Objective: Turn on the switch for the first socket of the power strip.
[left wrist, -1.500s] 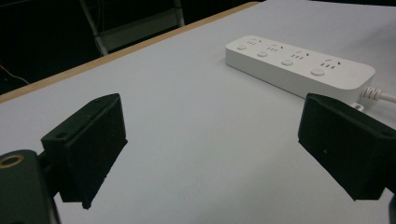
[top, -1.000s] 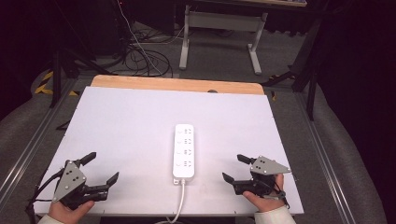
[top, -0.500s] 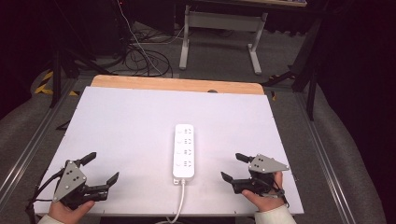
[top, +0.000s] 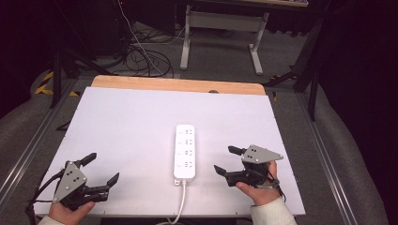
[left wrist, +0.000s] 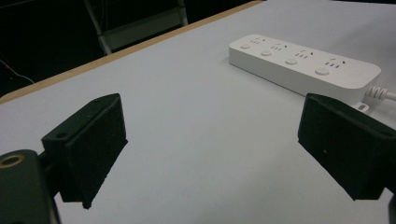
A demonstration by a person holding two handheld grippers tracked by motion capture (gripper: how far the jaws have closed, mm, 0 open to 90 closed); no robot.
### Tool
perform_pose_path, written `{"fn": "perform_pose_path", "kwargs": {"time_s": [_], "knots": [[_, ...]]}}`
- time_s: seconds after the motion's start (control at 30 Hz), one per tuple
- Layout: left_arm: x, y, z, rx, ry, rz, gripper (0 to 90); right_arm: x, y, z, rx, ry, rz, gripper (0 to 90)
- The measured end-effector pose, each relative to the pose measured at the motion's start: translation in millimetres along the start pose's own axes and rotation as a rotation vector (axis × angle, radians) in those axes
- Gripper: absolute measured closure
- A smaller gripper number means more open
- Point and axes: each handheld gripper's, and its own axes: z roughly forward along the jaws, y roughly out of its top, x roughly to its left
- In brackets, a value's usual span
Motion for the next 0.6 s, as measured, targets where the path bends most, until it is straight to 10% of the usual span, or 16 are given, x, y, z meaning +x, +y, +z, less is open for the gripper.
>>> {"fn": "perform_pose_path", "kwargs": {"time_s": [0.6], "knots": [[-0.3,-0.2,0.1,-0.002,-0.001,-0.001,8.4,8.4,28.6,27.5,0.004,0.067,-0.044,23.8]]}}
